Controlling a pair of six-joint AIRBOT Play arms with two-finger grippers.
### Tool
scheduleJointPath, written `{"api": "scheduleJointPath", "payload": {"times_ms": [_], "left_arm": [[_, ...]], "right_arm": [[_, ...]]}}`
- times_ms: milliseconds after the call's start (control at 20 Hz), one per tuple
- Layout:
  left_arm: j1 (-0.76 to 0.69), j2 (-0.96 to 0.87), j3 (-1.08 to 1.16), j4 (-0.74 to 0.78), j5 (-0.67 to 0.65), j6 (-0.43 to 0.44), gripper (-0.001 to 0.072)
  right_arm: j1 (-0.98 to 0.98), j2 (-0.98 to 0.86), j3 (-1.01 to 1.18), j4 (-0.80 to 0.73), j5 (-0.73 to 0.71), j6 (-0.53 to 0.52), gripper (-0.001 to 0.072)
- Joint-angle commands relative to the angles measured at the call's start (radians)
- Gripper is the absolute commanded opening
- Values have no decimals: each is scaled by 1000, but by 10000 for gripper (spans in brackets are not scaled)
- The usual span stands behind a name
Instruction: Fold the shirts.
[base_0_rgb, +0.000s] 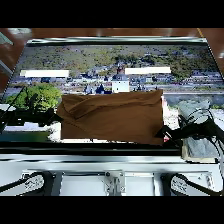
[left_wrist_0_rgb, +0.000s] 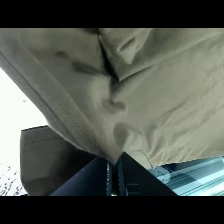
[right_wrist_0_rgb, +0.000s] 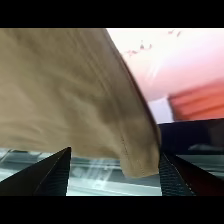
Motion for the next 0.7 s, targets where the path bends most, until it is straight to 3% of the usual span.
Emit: {"api": "scheduleJointPath", "payload": {"times_ms": [0, 50, 100, 150, 400, 500, 650], "left_arm": [[-1, 8, 1, -1, 0, 0, 43], [-1, 13, 2, 0, 1, 1, 42], [0, 24, 2, 0, 11, 1, 41], [1, 43, 6, 2, 24, 8, 41], [11, 248, 227, 3, 63, 6, 40], [11, 362, 409, 2, 102, -19, 41], [11, 516, 687, 4, 261, -42, 41]], "right_arm": [[1, -35, -21, 50, -49, -33, 599], [1, -35, -19, 82, -52, -71, 316], [1, -34, -10, 107, -44, -98, 130], [1, -33, 14, 134, -6, -138, 74], [0, 113, 321, 261, 163, -303, 74], [0, 217, 543, 309, 132, -303, 73], [0, 365, 912, 317, -38, -223, 73]]}}
